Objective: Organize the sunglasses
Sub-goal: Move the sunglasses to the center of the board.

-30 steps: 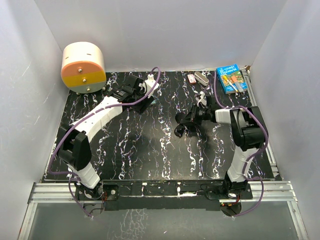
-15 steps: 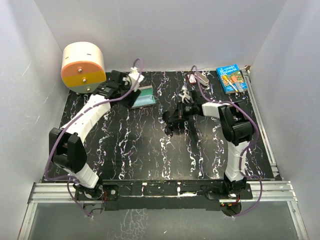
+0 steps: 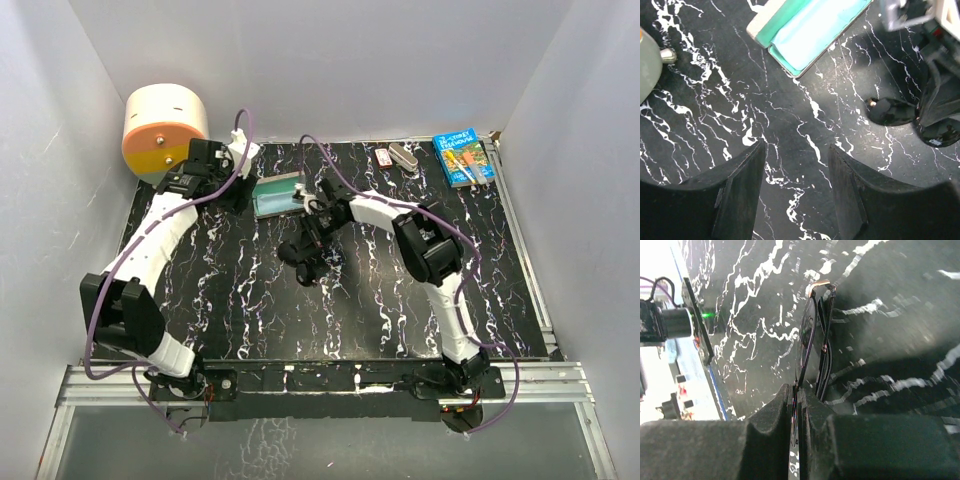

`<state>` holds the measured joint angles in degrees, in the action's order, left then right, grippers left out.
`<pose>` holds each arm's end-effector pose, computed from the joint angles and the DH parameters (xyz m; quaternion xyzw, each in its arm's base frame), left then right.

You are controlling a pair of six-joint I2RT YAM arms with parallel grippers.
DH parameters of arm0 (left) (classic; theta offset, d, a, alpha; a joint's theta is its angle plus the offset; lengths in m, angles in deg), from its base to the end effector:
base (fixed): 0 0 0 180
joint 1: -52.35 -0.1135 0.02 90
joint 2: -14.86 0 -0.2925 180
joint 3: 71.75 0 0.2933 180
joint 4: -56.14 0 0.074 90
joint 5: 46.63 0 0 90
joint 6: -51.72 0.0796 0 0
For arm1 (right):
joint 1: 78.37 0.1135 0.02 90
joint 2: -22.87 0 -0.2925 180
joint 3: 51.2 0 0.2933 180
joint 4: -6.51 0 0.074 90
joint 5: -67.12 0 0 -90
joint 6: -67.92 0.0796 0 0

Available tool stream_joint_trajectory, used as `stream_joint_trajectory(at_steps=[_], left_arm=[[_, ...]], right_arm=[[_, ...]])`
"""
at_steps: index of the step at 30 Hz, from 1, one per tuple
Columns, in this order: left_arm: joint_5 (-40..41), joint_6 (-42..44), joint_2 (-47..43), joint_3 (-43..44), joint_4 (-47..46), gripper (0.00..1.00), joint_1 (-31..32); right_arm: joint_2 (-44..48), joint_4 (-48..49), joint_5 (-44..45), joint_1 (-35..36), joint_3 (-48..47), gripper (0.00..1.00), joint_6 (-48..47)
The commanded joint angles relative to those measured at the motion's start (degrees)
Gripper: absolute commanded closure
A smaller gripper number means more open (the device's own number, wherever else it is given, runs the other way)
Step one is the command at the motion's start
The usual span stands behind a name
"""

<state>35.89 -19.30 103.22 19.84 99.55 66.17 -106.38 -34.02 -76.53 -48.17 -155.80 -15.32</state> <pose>0.4066 -0.1107 0.3237 0.2819 0.8605 -0.0402 0.4225 0.4193 0.3182 0.1077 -0.2720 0.8337 0.4788 0.0422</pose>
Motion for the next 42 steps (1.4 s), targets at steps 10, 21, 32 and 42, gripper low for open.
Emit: stream_joint_trajectory(at_steps=[10, 21, 32, 42], left_arm=[[-2.98, 2.31, -7.10, -1.05, 3.11, 0.49, -4.27], [-8.76, 3.03, -5.80, -0.61, 5.63, 0.48, -4.68], [-29.22, 12.48, 2.17, 2.36, 16.66, 0.35, -3.13], [-20.23, 28.57, -4.12, -13.75, 10.73, 0.23, 11.52]], right_arm=[[-11.58, -16.66, 1.41, 10.28, -23.46, 0.62, -15.88], [1.85, 4.53, -4.80, 2.05, -7.03, 0.37, 1.79], [15.84, 20.52, -12.21, -14.73, 13.90, 0.33, 13.57], [18.14, 25.24, -12.64, -18.30, 24.21, 0.32, 15.24]])
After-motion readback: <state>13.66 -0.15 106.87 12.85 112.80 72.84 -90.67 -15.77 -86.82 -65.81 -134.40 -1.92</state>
